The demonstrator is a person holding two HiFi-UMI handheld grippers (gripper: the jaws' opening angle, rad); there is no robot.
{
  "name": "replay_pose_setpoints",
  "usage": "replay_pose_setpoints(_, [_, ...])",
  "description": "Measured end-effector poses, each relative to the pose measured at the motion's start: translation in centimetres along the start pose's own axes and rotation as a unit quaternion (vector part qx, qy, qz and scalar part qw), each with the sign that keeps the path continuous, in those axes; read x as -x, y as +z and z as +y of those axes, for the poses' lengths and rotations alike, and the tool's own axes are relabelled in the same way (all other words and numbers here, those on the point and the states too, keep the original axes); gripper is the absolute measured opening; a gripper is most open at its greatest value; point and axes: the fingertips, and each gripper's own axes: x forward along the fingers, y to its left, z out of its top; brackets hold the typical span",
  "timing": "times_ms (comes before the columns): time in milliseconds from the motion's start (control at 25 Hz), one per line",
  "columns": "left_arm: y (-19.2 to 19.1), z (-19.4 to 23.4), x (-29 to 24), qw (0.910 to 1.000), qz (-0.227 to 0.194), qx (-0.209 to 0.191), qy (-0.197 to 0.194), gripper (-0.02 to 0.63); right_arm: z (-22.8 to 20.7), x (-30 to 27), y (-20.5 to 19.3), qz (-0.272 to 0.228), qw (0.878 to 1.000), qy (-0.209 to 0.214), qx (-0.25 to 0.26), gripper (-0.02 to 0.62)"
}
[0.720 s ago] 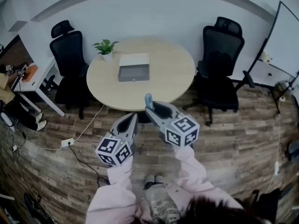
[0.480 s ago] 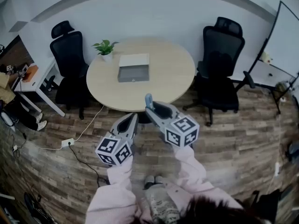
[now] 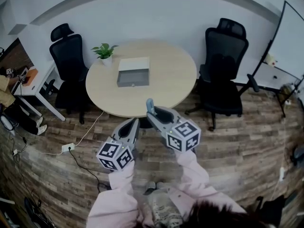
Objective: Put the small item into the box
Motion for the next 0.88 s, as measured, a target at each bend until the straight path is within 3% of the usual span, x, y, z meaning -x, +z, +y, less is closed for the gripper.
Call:
replay_pose_setpoints(520, [-0.3,1.0,-2.7,1.0000,0.004,0.006,-0.001,0.011,-2.6,-1.5,-0.2,0.006,1.000,0.001,-0.005,0.126])
replay_pose_setpoints(880, [-0.7,4.0,-5.3,0.9998,0.012,0.012,-0.006,0.011,-5.1,-4.1,-0.8,0.010,1.000,-0.008,-0.019,0.126])
